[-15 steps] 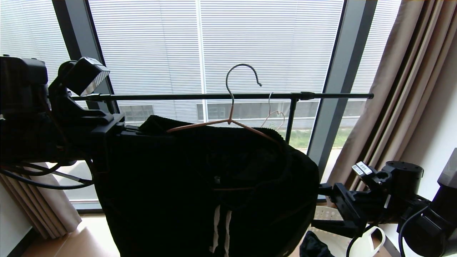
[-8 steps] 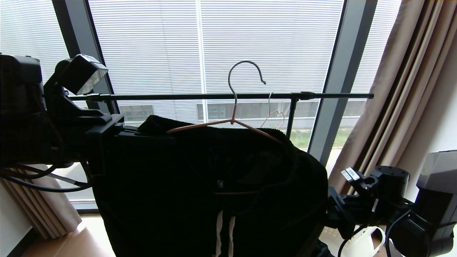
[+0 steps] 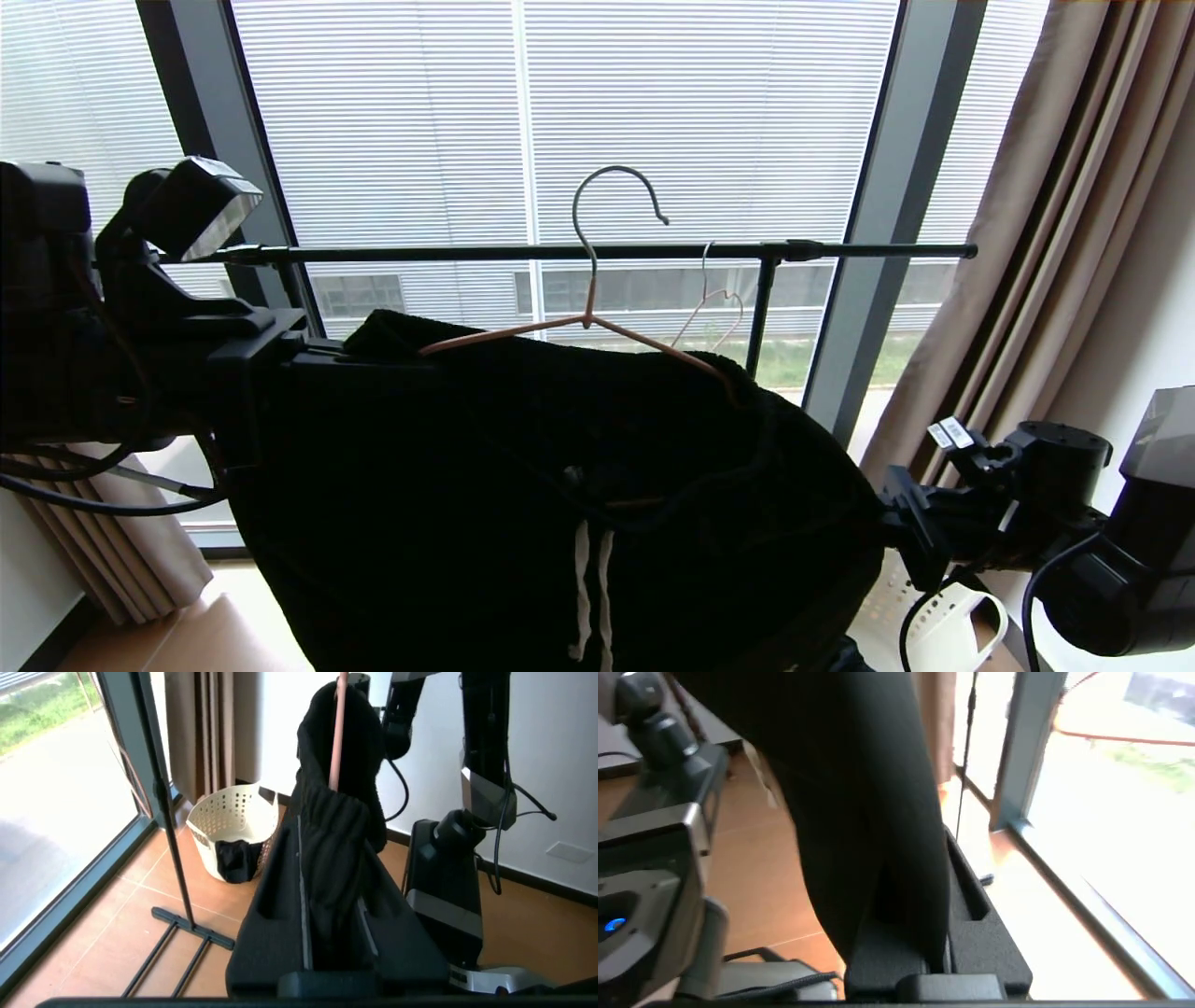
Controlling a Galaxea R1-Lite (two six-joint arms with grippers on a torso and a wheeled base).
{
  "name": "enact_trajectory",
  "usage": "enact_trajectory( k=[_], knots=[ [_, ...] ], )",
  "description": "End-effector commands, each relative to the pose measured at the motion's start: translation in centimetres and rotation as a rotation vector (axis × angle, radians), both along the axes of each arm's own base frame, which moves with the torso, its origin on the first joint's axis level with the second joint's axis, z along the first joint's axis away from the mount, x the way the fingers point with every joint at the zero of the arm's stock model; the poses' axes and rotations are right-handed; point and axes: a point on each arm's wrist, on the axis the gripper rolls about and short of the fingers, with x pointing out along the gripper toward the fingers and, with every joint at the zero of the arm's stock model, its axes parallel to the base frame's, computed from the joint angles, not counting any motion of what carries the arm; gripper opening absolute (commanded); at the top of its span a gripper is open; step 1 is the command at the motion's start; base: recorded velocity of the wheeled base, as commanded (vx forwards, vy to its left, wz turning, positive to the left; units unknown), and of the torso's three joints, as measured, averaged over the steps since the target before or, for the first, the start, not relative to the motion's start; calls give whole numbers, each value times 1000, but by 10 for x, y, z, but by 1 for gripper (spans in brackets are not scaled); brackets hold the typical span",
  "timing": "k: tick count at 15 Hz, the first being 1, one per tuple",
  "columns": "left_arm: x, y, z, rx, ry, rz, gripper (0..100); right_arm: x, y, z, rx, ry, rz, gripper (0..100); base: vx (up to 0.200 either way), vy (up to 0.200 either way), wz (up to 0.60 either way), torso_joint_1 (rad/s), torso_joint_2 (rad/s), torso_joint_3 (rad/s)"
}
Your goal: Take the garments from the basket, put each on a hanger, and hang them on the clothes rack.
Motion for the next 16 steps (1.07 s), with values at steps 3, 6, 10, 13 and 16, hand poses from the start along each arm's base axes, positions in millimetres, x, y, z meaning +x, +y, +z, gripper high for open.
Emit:
enact_trajectory(
  k=[3, 6, 10, 13, 16],
  knots=[
    [1, 1, -3, 0, 3, 3, 0, -1, 0, 2, 0, -5, 1, 0, 0, 0, 0, 0, 0, 0],
    [1, 0, -4, 1, 6, 1, 0, -8, 9, 0, -2, 13, 29, 0, 0, 0, 0, 0, 0, 0],
    [0, 1, -3, 0, 1, 6, 0, -11, 14, 2, -11, -23, 49, 100, 0, 0, 0, 0, 0, 0],
    [-5, 6, -5, 1, 4, 21, 0, -14, 16, 10, -11, -46, 56, 100, 0, 0, 0, 0, 0, 0],
    [-14, 21, -5, 0, 0, 84, 0, -18, 21, 24, -16, -94, 60, 100, 0, 0, 0, 0, 0, 0]
  ],
)
